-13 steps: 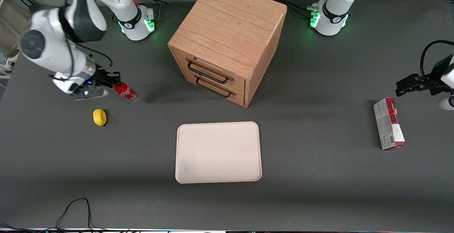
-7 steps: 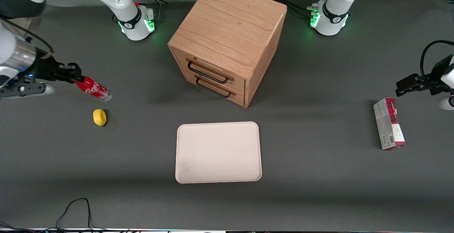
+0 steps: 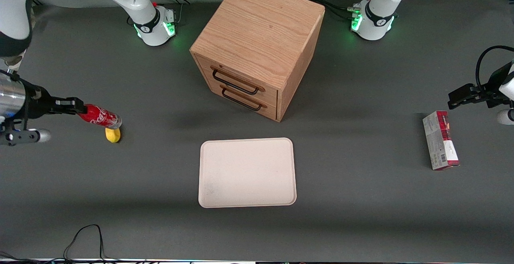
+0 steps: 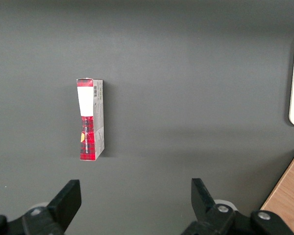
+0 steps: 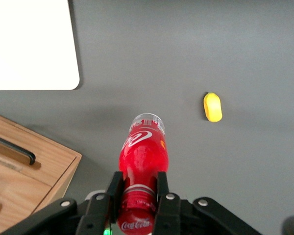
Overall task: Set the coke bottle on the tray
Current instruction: 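Lift the bottle and carry it with the right gripper to the white tray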
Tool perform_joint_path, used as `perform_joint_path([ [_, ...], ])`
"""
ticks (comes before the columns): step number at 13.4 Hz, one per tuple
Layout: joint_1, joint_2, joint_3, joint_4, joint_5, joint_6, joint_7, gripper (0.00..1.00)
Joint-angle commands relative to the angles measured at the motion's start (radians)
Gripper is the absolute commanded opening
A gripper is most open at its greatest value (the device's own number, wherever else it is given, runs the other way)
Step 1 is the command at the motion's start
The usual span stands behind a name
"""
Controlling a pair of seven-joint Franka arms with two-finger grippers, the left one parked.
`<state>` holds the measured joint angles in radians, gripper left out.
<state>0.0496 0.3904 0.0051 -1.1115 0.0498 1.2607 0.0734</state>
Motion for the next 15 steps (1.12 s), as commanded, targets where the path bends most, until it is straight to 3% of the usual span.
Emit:
perform_joint_path([
  [1,0.051,0.143,0.038,0.157,-0.005,0.032,0.174,0.00],
  [5,0.156,0.290,0.050,0.191,-0.005,0.293,0.423,0.00],
  [9,0.230,0.445,0.042,0.245,-0.010,0.480,0.516,0.00],
  [15,0.265,0.507,0.044,0.243,-0.025,0.589,0.545,0.00],
])
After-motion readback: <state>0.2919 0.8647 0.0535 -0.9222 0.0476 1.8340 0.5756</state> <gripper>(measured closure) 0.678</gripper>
